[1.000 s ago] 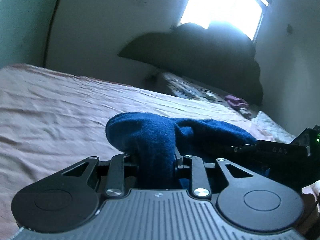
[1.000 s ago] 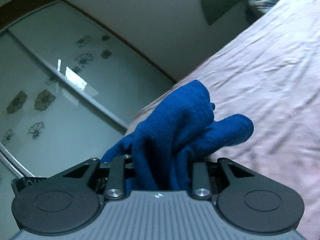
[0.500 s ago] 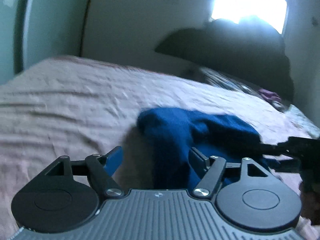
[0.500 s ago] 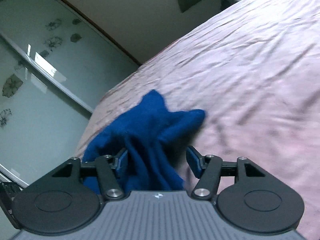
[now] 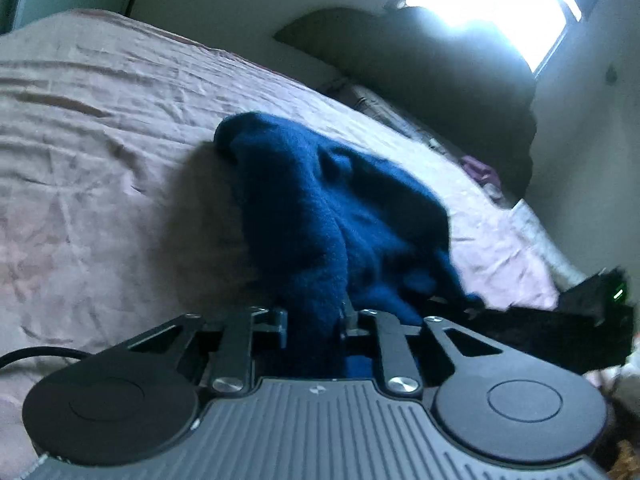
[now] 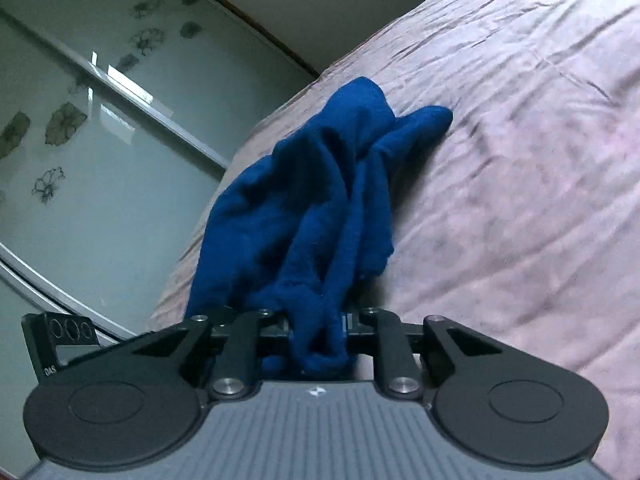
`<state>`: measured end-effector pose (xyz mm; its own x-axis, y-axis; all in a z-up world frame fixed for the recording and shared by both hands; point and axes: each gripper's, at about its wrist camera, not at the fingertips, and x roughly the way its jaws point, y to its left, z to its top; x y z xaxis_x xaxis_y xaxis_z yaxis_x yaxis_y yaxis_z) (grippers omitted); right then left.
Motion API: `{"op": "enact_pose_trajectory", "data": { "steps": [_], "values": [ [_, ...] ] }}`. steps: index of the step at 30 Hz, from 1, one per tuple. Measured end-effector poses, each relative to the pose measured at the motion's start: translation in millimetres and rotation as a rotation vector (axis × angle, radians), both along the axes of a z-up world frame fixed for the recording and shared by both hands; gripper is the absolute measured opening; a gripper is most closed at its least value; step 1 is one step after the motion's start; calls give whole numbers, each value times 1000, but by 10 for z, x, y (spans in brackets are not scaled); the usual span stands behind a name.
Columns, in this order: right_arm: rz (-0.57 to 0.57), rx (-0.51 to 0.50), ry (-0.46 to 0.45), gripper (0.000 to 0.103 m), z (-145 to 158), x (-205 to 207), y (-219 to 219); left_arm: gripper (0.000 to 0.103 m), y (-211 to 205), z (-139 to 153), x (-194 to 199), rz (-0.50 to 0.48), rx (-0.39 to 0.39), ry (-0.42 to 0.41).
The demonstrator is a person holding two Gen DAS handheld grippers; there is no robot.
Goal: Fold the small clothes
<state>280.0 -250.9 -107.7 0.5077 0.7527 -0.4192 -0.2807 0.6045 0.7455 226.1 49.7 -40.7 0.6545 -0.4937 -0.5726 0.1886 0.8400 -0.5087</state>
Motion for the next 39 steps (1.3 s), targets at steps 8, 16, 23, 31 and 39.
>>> {"op": "enact_pose_trajectory", "data": {
  "steps": [8,16,23,31,39],
  "values": [
    [68,-3,0,18,72,-515,-139,22,58,65,-291,-118,5,120],
    [-129,-350,-246,44,664,-770,-214,69,-92,457,-421,-31,292,-125],
    [-3,-386,-332,43,871,-108,352,80,-614,510,108,-20,459,-214],
    [-132,-462,-205,53,507,355,380,85,-590,127,384,46,484,-116],
    [-122,-467,-280,58,583,-419,196,92,-577,132,-71,103,494,-143]
  ]
}}
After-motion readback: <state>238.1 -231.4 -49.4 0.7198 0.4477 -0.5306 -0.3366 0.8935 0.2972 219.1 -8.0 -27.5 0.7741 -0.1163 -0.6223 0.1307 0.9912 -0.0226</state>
